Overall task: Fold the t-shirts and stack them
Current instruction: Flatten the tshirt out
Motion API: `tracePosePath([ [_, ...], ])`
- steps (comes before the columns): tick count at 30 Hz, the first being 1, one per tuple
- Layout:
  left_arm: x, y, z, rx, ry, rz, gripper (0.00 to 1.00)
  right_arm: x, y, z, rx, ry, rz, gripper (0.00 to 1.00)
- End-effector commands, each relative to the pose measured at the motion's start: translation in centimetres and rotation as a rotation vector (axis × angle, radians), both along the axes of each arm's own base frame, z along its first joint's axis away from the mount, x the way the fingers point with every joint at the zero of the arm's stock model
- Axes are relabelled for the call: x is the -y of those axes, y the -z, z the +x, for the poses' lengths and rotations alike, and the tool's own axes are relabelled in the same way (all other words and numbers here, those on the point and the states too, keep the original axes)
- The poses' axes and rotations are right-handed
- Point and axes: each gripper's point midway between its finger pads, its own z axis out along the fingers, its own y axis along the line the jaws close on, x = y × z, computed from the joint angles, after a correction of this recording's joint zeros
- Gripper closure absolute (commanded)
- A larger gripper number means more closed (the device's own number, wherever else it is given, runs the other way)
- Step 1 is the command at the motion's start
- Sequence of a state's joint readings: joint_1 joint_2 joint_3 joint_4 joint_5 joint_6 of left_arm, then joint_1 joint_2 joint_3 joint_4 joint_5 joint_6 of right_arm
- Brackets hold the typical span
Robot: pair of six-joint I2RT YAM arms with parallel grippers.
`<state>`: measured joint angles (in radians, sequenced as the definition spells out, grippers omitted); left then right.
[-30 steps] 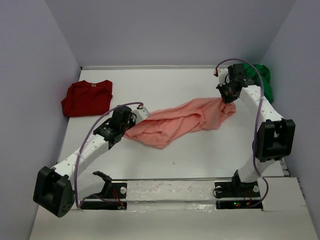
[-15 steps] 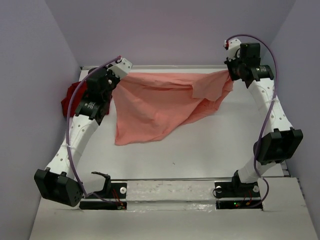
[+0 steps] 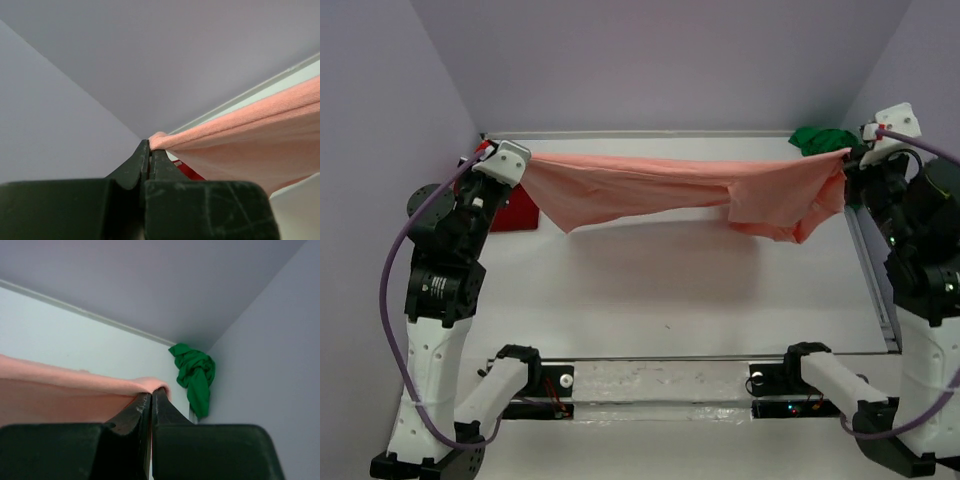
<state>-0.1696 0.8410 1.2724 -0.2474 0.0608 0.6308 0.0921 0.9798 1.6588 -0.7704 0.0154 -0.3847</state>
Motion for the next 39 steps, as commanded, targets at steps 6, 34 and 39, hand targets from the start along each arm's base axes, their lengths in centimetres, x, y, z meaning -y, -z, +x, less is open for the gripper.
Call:
tracePosePath([
  [6, 0.4, -8.0, -1.4, 0.147, 0.059, -0.072, 1.0, 2.1, -5.8, -1.5, 0.152, 0.115, 0.008, 1.0],
  [34, 2.7, 3.6, 24.7, -0.123, -0.013, -0.086, 1.0, 1.3, 5.5, 29.3, -0.052, 0.177, -0.15, 1.0],
  [39, 2.7, 1.2, 19.2, -0.076, 0.025, -0.098, 1.0, 1.0, 4.3, 24.3, -0.054, 0.15, -0.109, 1.0],
])
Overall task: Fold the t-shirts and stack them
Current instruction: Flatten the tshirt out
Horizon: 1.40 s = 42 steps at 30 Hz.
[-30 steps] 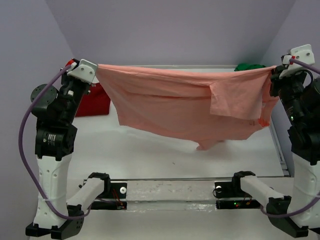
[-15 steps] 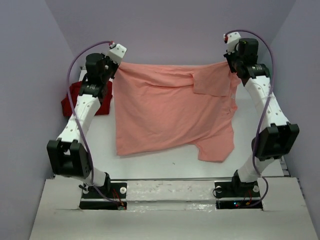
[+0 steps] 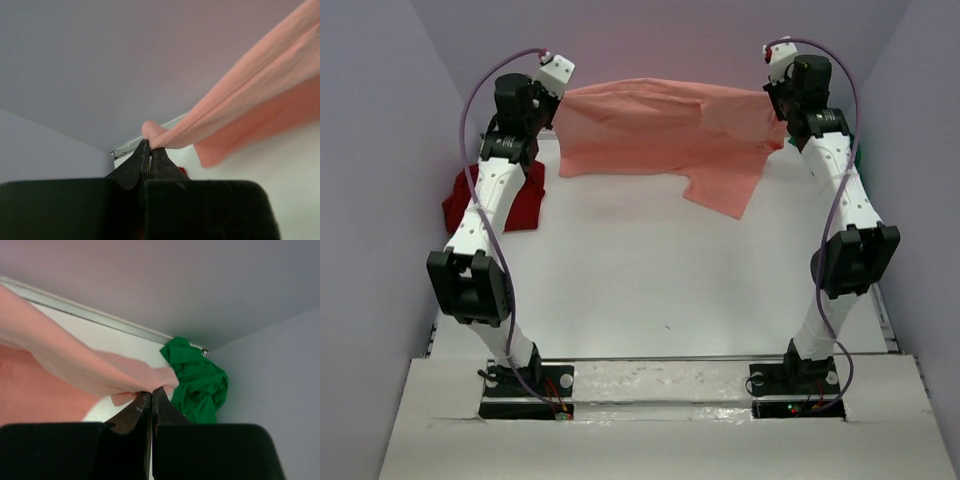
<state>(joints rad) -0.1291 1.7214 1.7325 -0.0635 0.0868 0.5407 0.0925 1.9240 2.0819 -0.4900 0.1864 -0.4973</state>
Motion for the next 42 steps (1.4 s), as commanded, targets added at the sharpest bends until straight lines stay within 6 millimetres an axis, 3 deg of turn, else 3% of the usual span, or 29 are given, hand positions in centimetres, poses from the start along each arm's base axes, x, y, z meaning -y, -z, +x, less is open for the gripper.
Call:
tracePosePath([
  [1, 0.0, -7.8, -6.8, 0.176, 0.046, -0.043, 1.0, 0.4, -8.6, -6.2, 0.187, -0.003, 0.05, 1.0],
  [2, 0.1, -7.6, -8.0, 0.176, 0.06, -0.043, 1.0, 0.4, -8.8, -7.4, 0.189, -0.007, 0.061, 1.0],
  [3, -0.1, -9.6, -10.8, 0.228, 0.074, -0.038, 1.0, 0.6, -11.2, -10.3, 0.242, -0.009, 0.076, 1.0],
  [4, 0.1, -7.5, -11.9, 0.194, 0.091, -0.033, 1.0, 0.6, -9.7, -11.5, 0.21, -0.011, 0.081, 1.0],
  [5, -0.2, -9.4, -15.0, 0.248, 0.1, -0.038, 1.0, 0.6, -9.9, -12.9, 0.216, -0.012, 0.092, 1.0],
  [6, -0.2, -7.7, -15.9, 0.214, 0.105, -0.028, 1.0, 0.7, -11.9, -16.1, 0.268, -0.017, 0.111, 1.0],
  [8, -0.8, -8.6, -19.7, 0.242, 0.104, -0.032, 1.0, 0.8, -11.3, -18.8, 0.265, -0.021, 0.132, 1.0],
  [9, -1.0, -8.7, -20.7, 0.251, 0.099, -0.027, 1.0, 0.8, -11.8, -20.2, 0.283, -0.024, 0.146, 1.0],
  [10, -1.2, -8.0, -21.6, 0.246, 0.095, -0.03, 1.0, 1.0, -13.5, -23.1, 0.337, -0.026, 0.155, 1.0],
  [13, -1.6, -9.3, -24.8, 0.287, 0.096, -0.031, 1.0, 2.0, -15.3, -26.9, 0.408, 0.007, 0.154, 1.0],
  [16, -2.0, -11.7, -27.1, 0.346, 0.092, -0.045, 1.0, 2.7, -17.1, -28.9, 0.464, 0.032, 0.145, 1.0],
  [20, -2.0, -14.0, -27.6, 0.382, 0.105, -0.073, 1.0, 2.8, -19.6, -28.9, 0.512, 0.039, 0.155, 1.0],
  [23, -1.6, -14.6, -26.1, 0.38, 0.121, -0.089, 1.0, 2.6, -20.0, -26.5, 0.494, 0.041, 0.158, 1.0],
  [24, -1.4, -14.1, -24.3, 0.359, 0.117, -0.094, 1.0, 2.4, -19.1, -24.3, 0.457, 0.039, 0.15, 1.0],
  [26, -1.4, -13.2, -21.9, 0.333, 0.109, -0.094, 1.0, 2.1, -18.2, -21.9, 0.429, 0.034, 0.143, 1.0],
  [27, -1.1, -12.1, -19.4, 0.31, 0.111, -0.096, 1.0, 2.0, -17.3, -20.5, 0.406, 0.032, 0.129, 1.0],
  [28, -0.8, -10.5, -17.8, 0.275, 0.116, -0.094, 1.0, 1.7, -15.6, -17.7, 0.37, 0.033, 0.122, 1.0],
  [29, -0.5, -8.1, -15.0, 0.222, 0.118, -0.093, 1.0, 1.5, -14.1, -16.1, 0.336, 0.029, 0.122, 1.0],
  [30, -0.2, -6.6, -13.5, 0.197, 0.127, -0.104, 1.0, 1.3, -12.8, -14.5, 0.309, 0.026, 0.112, 1.0],
  [31, 0.0, -4.9, -12.1, 0.165, 0.131, -0.103, 1.0, 1.0, -9.5, -11.6, 0.235, 0.027, 0.108, 1.0],
  [32, 0.4, -1.9, -9.6, 0.115, 0.136, -0.102, 1.0, 0.8, -7.3, -10.2, 0.193, 0.027, 0.104, 1.0],
  [33, 0.3, 0.3, -8.4, 0.077, 0.13, -0.101, 1.0, 0.7, -5.8, -8.7, 0.173, 0.025, 0.097, 1.0],
  [34, 0.5, 3.9, -6.1, 0.014, 0.128, -0.091, 1.0, 0.4, -2.2, -6.4, 0.103, 0.018, 0.088, 1.0],
  [37, 0.1, 9.7, -2.9, -0.087, 0.098, -0.066, 1.0, 0.0, 2.6, -2.5, 0.038, 0.009, 0.062, 1.0],
  [38, -0.1, 14.1, -1.2, -0.157, 0.076, -0.062, 1.0, -0.1, 7.7, -0.1, -0.056, 0.015, 0.048, 1.0],
  [39, -0.8, 14.5, 0.3, -0.132, 0.03, -0.055, 0.75, -0.3, 7.9, 1.4, -0.061, 0.012, 0.057, 0.76],
  [40, -1.2, 15.8, 1.4, -0.139, 0.0, -0.054, 0.44, -0.4, 9.7, 2.5, -0.099, 0.01, 0.051, 0.56],
  [41, -1.8, 16.7, 2.6, -0.138, -0.041, -0.061, 0.2, -0.5, 11.3, 3.4, -0.133, 0.015, 0.048, 0.43],
  [42, -2.3, 19.9, 3.6, -0.207, -0.087, -0.059, 0.08, -0.5, 14.9, 4.5, -0.191, 0.025, 0.051, 0.26],
])
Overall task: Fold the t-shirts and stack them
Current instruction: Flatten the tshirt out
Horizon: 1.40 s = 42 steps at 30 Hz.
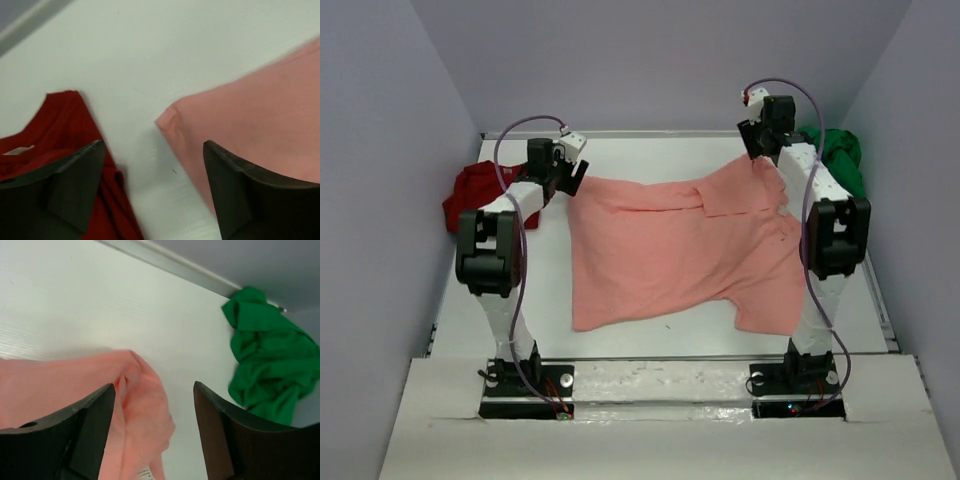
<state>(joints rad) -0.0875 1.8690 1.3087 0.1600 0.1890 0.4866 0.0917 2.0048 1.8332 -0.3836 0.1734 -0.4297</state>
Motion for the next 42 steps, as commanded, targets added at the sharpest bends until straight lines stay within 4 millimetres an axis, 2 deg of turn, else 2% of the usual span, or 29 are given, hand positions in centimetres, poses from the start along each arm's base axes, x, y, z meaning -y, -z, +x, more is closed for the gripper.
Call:
tracePosePath([
  [1, -2.3, -4.5, 5.9, 0.182, -0.158, 0.003, 0.01, -0.1, 1.5, 4.0, 0.009, 0.006, 0.0, 0.18],
  [2, -2.5, -4.1, 6.1, 0.179, -0.173, 0.008, 0.01, -0.1, 2.2, 4.0, -0.008, 0.004, 0.0, 0.13],
  [3, -2.7, -4.7, 6.2, 0.195, -0.188, 0.012, 0.01, -0.1, 1.9, 3.8, -0.003, 0.006, 0.006, 0.07],
  [5, -2.8, -5.8, 5.4, 0.211, -0.185, 0.015, 0.01, 0.1, 2.4, 2.6, -0.028, 0.009, 0.0, 0.0],
  [6, -2.8, -7.9, 4.1, 0.246, -0.182, 0.015, 0.01, 0.1, 0.1, 1.6, 0.005, 0.013, 0.008, 0.0],
  [8, -2.9, -10.3, 2.4, 0.282, -0.179, 0.006, 0.01, 0.4, -1.2, -0.1, 0.013, 0.017, 0.004, 0.0],
  [9, -2.8, -12.3, 0.6, 0.305, -0.164, 0.003, 0.01, 0.5, -0.1, -1.6, -0.019, 0.023, 0.008, 0.0],
  [10, -2.8, -13.1, -0.4, 0.307, -0.156, 0.003, 0.01, 0.7, -2.9, -3.3, 0.027, 0.027, 0.01, 0.0],
  [11, -2.8, -14.7, -2.2, 0.312, -0.146, 0.002, 0.01, 0.9, -1.6, -5.1, -0.009, 0.035, 0.014, 0.0],
  [12, -2.7, -13.9, -3.5, 0.283, -0.127, 0.008, 0.01, 1.0, -2.2, -6.4, -0.002, 0.036, 0.014, 0.0],
  [13, -2.6, -14.1, -4.7, 0.274, -0.112, 0.009, 0.01, 1.2, -2.8, -7.7, 0.006, 0.04, 0.012, 0.0],
  [14, -2.5, -15.8, -6.6, 0.295, -0.1, 0.004, 0.01, 1.5, -5.7, -9.6, 0.064, 0.049, 0.015, 0.01],
  [15, -2.0, -14.0, -8.2, 0.254, -0.06, -0.001, 0.01, 1.3, -4.2, -11.5, 0.018, 0.038, 0.029, 0.02],
  [16, -1.7, -13.7, -9.3, 0.245, -0.022, 0.018, 0.01, 1.3, -5.9, -13.3, 0.047, 0.029, 0.037, 0.05],
  [17, -1.4, -13.4, -10.4, 0.232, 0.003, 0.02, 0.01, 1.3, -5.8, -14.5, 0.035, 0.028, 0.046, 0.08],
  [18, -1.1, -13.9, -12.2, 0.232, 0.038, 0.022, 0.01, 1.2, -5.2, -16.0, 0.001, 0.037, 0.071, 0.21],
  [19, -0.1, -12.5, -13.7, 0.185, 0.109, 0.02, 0.03, 0.8, -3.7, -17.3, -0.042, 0.016, 0.085, 0.29],
  [20, 0.2, -12.0, -15.4, 0.143, 0.144, 0.027, 0.11, 0.5, -3.5, -19.3, -0.073, 0.014, 0.115, 0.39],
  [21, 0.4, -11.4, -16.3, 0.117, 0.165, 0.026, 0.14, 0.3, -3.1, -20.2, -0.091, 0.017, 0.133, 0.45],
  [22, 1.0, -10.7, -17.5, 0.087, 0.216, 0.022, 0.2, 0.1, -1.4, -21.4, -0.14, 0.007, 0.143, 0.51],
  [23, 1.3, -11.0, -18.7, 0.089, 0.245, 0.029, 0.26, 0.0, -0.8, -22.4, -0.161, 0.005, 0.149, 0.53],
  [24, 1.3, -9.5, -20.0, 0.046, 0.257, 0.029, 0.3, 0.0, -0.7, -23.7, -0.175, 0.019, 0.17, 0.53],
  [25, 1.3, -9.3, -20.7, 0.044, 0.264, 0.035, 0.31, 0.0, -0.1, -24.5, -0.194, 0.021, 0.171, 0.53],
  [26, 1.1, -9.7, -21.8, 0.063, 0.275, 0.051, 0.31, 0.1, 1.3, -26.3, -0.251, 0.028, 0.175, 0.53],
  [29, 0.6, -8.2, -24.3, 0.034, 0.292, 0.089, 0.31, 0.5, 2.9, -28.4, -0.312, 0.055, 0.167, 0.48],
  [30, 0.6, -7.2, -25.4, 0.01, 0.318, 0.113, 0.31, 0.8, 3.8, -29.9, -0.373, 0.068, 0.15, 0.44],
  [34, 0.2, -5.1, -27.0, -0.058, 0.342, 0.146, 0.32, 1.9, 5.3, -31.7, -0.453, 0.098, 0.094, 0.44],
  [36, 0.0, -3.7, -27.9, -0.1, 0.36, 0.162, 0.32, 3.3, 6.1, -32.6, -0.499, 0.139, 0.021, 0.44],
  [42, 0.0, -1.5, -28.2, -0.131, 0.374, 0.173, 0.32, 5.3, 7.9, -34.0, -0.575, 0.214, -0.081, 0.44],
])
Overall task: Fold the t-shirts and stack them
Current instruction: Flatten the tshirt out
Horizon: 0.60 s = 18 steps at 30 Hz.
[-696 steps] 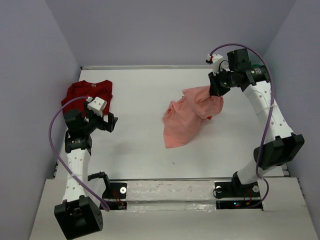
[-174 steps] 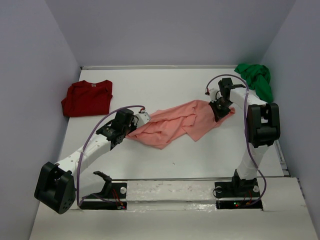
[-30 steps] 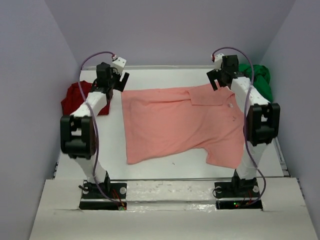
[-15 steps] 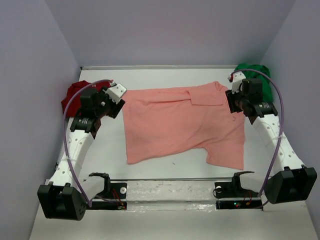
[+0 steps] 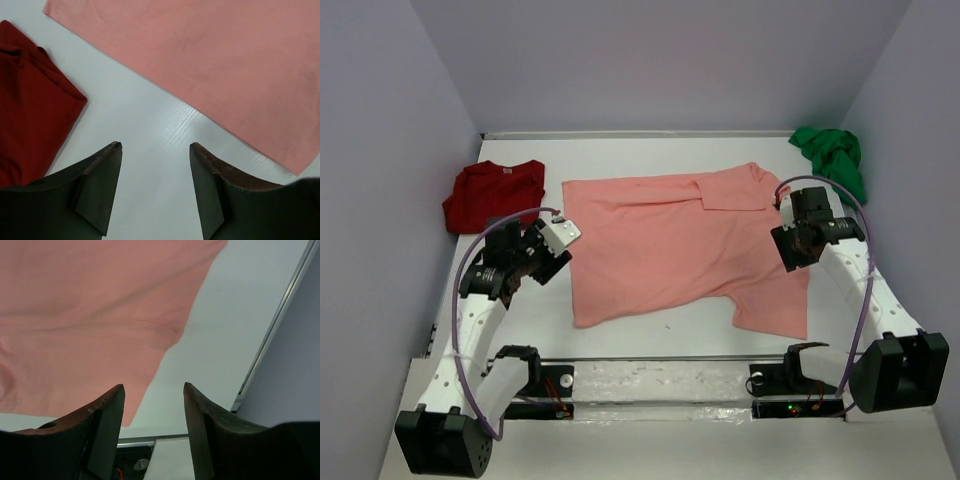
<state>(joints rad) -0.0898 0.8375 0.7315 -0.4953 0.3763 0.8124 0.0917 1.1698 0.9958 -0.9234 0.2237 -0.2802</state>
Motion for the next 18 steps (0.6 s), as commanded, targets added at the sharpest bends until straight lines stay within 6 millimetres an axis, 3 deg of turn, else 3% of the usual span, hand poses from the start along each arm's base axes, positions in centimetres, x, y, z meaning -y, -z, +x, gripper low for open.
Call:
tracePosePath([
  [1, 0.3, 1.6, -0.7, -0.033, 0.043, 0.014, 0.32, 2.3, 1.2, -1.6, -0.077, 0.055, -0.123, 0.44],
  [12, 2.2, 3.4, 1.1, -0.112, 0.111, -0.051, 0.33, 2.3, 4.6, 1.9, -0.187, 0.183, -0.059, 0.5],
  [18, 2.7, 3.2, 1.4, -0.116, 0.136, -0.066, 0.35, 4.4, 5.7, 4.5, -0.211, 0.296, -0.025, 0.53],
])
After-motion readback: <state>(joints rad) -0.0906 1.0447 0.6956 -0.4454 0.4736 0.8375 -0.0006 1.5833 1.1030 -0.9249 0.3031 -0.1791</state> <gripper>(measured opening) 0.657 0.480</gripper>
